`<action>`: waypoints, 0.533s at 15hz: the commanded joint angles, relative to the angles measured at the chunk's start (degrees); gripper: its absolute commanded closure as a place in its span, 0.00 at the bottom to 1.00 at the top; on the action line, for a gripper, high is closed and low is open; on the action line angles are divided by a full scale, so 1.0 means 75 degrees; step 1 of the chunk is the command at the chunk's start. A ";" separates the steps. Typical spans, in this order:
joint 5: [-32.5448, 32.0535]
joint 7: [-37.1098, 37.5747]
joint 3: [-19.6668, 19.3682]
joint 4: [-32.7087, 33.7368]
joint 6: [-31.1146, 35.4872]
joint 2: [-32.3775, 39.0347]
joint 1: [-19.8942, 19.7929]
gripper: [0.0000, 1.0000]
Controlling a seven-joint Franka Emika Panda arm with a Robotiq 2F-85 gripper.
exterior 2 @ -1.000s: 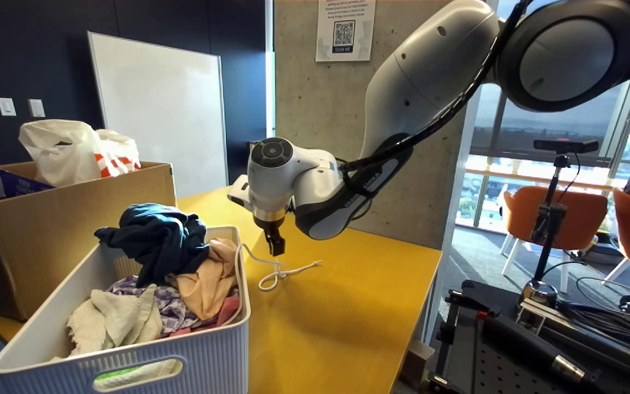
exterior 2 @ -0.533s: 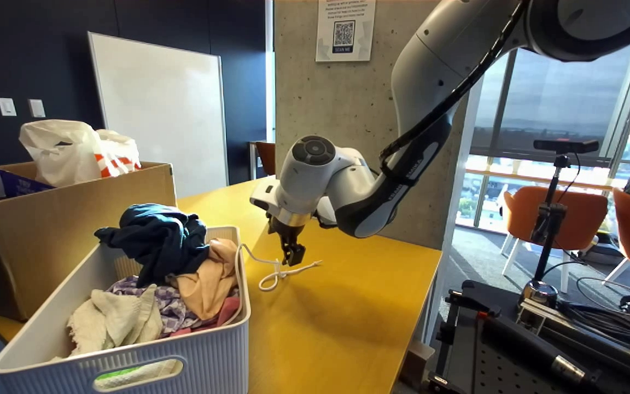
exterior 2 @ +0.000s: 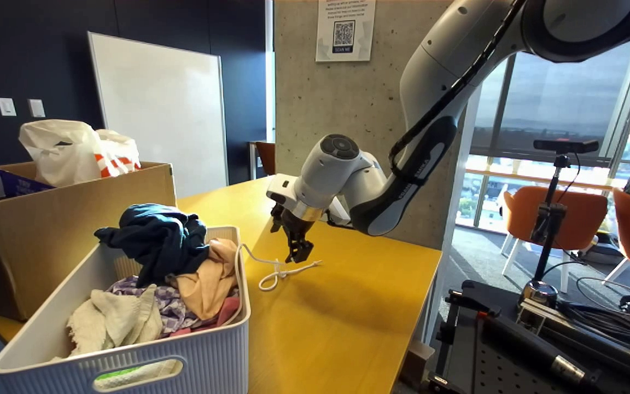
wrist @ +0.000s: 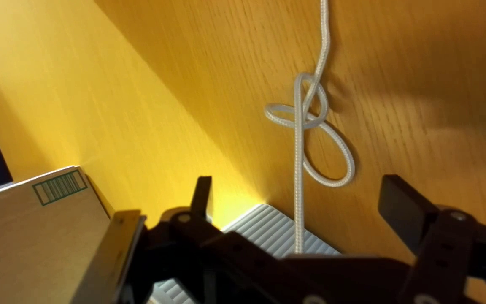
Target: Remove the white rope from the white basket and put it on the table
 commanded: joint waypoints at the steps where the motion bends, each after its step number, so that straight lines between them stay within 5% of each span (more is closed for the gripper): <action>1: 0.0103 -0.1001 0.1109 0.0453 0.0240 0.0377 -0.0966 0.00; 8: 0.0333 -0.2355 0.2559 0.1298 0.0022 0.1150 -0.2131 0.00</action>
